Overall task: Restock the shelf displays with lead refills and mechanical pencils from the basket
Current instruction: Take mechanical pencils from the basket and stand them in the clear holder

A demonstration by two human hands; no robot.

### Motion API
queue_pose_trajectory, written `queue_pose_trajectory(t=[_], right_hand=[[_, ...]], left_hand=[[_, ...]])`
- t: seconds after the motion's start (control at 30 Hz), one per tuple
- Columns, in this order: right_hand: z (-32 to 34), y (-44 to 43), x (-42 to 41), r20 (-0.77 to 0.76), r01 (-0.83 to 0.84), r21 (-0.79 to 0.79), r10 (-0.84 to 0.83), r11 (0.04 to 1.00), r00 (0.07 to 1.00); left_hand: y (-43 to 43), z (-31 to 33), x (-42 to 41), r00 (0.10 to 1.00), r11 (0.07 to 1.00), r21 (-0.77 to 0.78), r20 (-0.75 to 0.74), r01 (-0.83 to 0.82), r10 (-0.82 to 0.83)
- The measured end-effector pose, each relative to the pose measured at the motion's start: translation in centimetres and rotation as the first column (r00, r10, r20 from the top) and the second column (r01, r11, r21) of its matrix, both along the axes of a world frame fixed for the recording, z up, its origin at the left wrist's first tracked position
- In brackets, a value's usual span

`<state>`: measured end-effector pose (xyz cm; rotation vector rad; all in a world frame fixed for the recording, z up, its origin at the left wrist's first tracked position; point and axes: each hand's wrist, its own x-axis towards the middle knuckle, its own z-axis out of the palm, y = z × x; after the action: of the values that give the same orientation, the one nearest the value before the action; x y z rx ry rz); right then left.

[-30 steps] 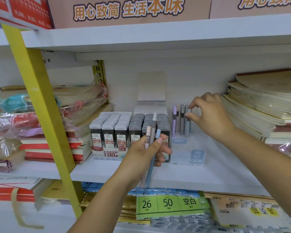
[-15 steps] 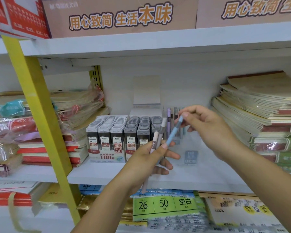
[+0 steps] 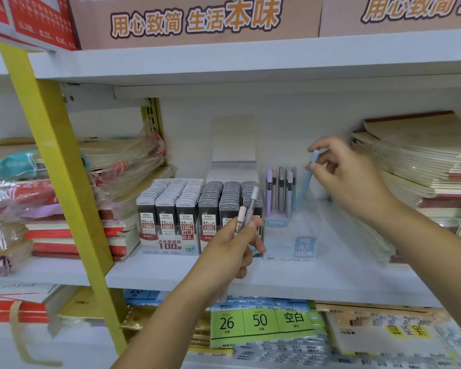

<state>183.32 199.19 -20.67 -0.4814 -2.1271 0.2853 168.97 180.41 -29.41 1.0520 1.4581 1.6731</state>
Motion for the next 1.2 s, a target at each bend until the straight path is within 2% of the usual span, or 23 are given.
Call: queue_pose_trajectory(t=[0.07,0.13,0.7,0.83,1.0,1.2], right_hand=[[-0.8,0.8,-0.8,0.138,0.046,0.07,-0.055,0.997,0.989],[-1.3,1.4,-1.3,0.19,0.056,0.083,-0.071,0.995,0.979],[-1.6,2.1,-2.4,0.234,0.082,0.127,-0.11,0.988,0.966],[-1.7,2.2,-2.8,0.233,0.151,0.205,-0.198,0.967,0.952],[-1.7,2.5,-3.1,0.263,0.212,0.153,-0.247,0.965,0.933],[-1.7,1.6,-2.4,0.268,0.195,0.087,-0.211,0.977,0.94]], left_hand=[[0.1,-0.1,-0.2,1.0,1.0,0.006,0.011,0.001,-0.001],[0.2,-0.2,-0.4,1.0,1.0,0.005,0.008,0.002,-0.002],[0.0,-0.3,-1.1,0.999,1.0,0.007,-0.037,-0.015,0.015],[0.1,0.0,-0.8,0.998,0.999,0.03,-0.058,-0.016,0.018],[0.0,0.3,-0.5,0.999,0.999,0.033,-0.053,-0.005,0.007],[-0.2,0.5,0.3,0.999,0.999,0.041,-0.047,0.02,-0.018]])
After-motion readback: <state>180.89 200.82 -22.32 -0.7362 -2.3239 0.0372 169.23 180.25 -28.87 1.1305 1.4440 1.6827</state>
